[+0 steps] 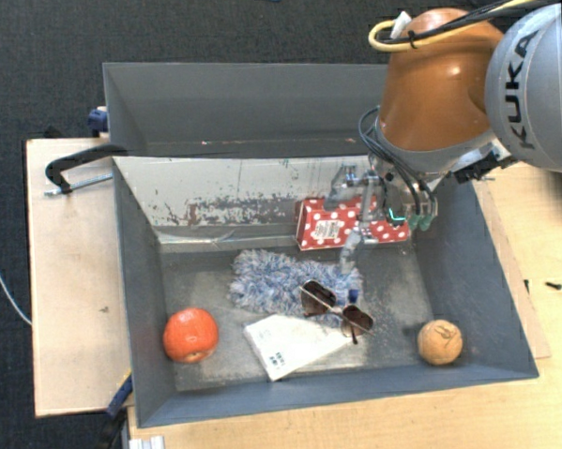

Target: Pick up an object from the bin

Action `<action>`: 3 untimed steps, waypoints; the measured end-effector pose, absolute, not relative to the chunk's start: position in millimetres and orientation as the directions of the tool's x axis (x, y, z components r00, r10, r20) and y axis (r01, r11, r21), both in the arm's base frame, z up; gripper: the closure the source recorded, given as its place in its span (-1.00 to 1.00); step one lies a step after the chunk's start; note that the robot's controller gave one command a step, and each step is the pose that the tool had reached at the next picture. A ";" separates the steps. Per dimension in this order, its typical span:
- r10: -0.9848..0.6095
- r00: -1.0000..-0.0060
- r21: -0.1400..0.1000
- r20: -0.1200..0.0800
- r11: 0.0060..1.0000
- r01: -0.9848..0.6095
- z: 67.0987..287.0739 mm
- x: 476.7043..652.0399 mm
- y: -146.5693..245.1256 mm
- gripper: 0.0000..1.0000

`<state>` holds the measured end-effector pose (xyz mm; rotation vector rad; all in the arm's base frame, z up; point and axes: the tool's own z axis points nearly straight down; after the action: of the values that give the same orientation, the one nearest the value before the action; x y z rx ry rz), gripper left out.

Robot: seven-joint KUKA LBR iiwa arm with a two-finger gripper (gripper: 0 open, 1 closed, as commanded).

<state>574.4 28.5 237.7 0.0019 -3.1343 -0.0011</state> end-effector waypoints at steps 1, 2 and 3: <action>0.000 -1.000 0.001 -0.002 1.000 0.000 242.5 575.7 28.4 -1.00; 0.005 -1.000 0.001 -0.009 1.000 0.005 201.7 560.7 25.7 -1.00; 0.091 -0.996 0.002 0.000 0.996 0.091 154.4 557.2 -2.2 -1.00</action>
Offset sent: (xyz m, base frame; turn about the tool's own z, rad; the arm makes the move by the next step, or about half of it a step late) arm -0.0446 -0.0095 -0.1144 0.0212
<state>557.2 -2.2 154.4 -0.1438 -3.1387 -0.0038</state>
